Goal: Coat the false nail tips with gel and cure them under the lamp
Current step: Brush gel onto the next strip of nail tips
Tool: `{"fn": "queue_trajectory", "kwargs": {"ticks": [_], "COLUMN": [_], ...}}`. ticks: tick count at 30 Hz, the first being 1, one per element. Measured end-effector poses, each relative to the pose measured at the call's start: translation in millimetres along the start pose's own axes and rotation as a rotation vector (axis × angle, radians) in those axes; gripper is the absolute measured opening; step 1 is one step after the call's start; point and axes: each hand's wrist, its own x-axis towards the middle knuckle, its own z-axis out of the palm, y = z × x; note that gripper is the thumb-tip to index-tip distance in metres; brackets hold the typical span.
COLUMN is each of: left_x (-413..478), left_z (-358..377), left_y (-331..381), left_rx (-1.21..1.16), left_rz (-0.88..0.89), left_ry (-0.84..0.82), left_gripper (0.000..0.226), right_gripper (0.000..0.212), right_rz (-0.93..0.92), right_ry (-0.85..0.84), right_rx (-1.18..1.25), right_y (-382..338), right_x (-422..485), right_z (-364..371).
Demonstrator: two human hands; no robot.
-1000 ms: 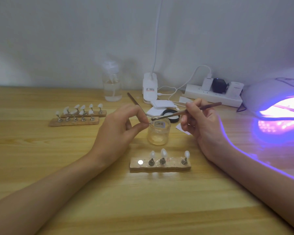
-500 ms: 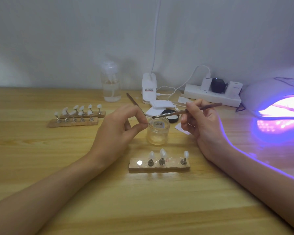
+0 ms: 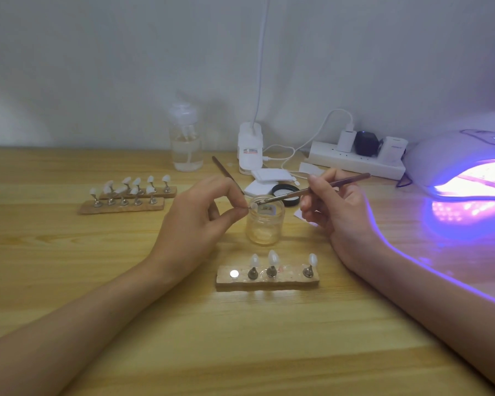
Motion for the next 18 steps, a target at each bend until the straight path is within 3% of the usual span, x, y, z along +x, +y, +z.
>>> {"fn": "queue_trajectory", "kwargs": {"ticks": [4, 9, 13, 18], "left_x": [0.3, 0.2, 0.2, -0.5], "left_z": [0.0, -0.1, 0.0, 0.0], "left_y": [0.7, 0.6, 1.0, 3.3], "left_rx": [-0.018, -0.036, -0.047, -0.063], "left_rz": [-0.006, -0.018, -0.029, -0.041], "left_ry": [-0.005, -0.009, -0.006, -0.008], "left_gripper": [0.020, 0.019, 0.018, 0.020], "right_gripper": [0.022, 0.023, 0.022, 0.022], "right_rz": [-0.027, -0.006, -0.019, -0.001], "right_ry": [-0.053, 0.028, -0.050, 0.018], "right_rx": [0.013, -0.024, 0.002, -0.016], "right_y": [-1.2, -0.3, -1.9, -1.2], "right_x": [-1.2, -0.5, -1.5, -0.6], "right_z": [0.2, -0.9, 0.3, -0.9]}}
